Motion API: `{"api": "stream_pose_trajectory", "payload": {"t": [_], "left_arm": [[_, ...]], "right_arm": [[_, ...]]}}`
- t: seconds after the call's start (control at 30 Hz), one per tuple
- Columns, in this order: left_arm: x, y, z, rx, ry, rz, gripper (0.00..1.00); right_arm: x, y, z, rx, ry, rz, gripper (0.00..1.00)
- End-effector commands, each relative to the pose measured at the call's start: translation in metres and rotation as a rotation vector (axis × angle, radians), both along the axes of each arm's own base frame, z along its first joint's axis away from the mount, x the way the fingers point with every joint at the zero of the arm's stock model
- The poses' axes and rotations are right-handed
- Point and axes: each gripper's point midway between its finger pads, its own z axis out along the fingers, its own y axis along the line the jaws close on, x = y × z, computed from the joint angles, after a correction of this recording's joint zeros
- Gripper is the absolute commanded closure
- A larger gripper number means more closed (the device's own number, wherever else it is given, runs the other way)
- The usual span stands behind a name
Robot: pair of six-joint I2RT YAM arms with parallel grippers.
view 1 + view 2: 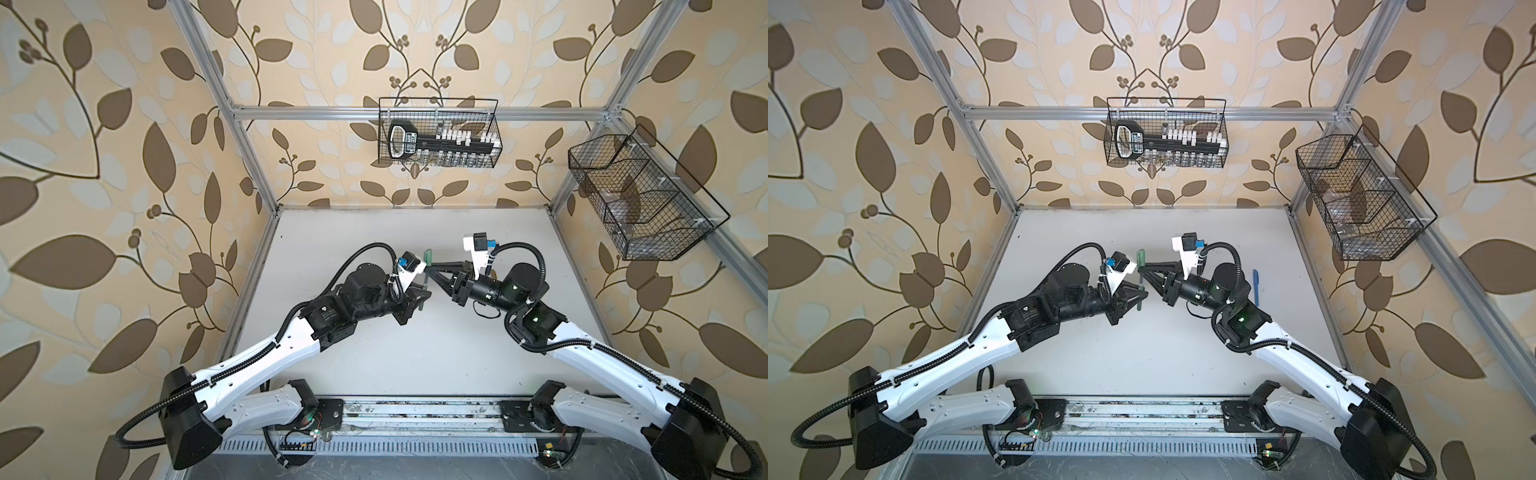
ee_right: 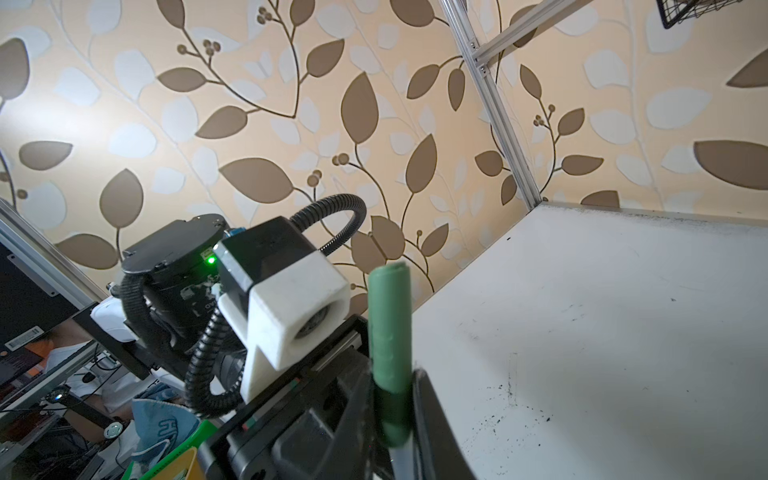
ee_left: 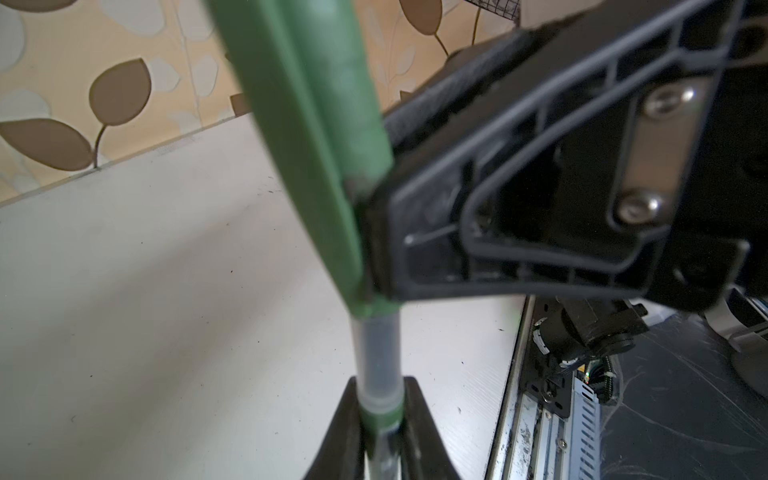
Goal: Insert the pens into the pen caps
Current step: 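Push the green cap down onto the pen nib with the right gripper, then press the cap and pen together between both grippers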
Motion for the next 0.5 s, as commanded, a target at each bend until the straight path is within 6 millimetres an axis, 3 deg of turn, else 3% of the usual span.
{"api": "stream_pose_trajectory", "payload": {"t": [0.0,0.47], "left_arm": [[0.003,-0.001,0.074,-0.147,-0.186,-0.001,0.83],[0.008,-0.004,0.072,-0.111,-0.199,-0.002,0.83]], "right_arm": [[-0.005,0.002,-0.001,-0.008,-0.015,0.01,0.82],[-0.01,-0.001,0.011,-0.058,-0.074,-0.007,0.77]]}}
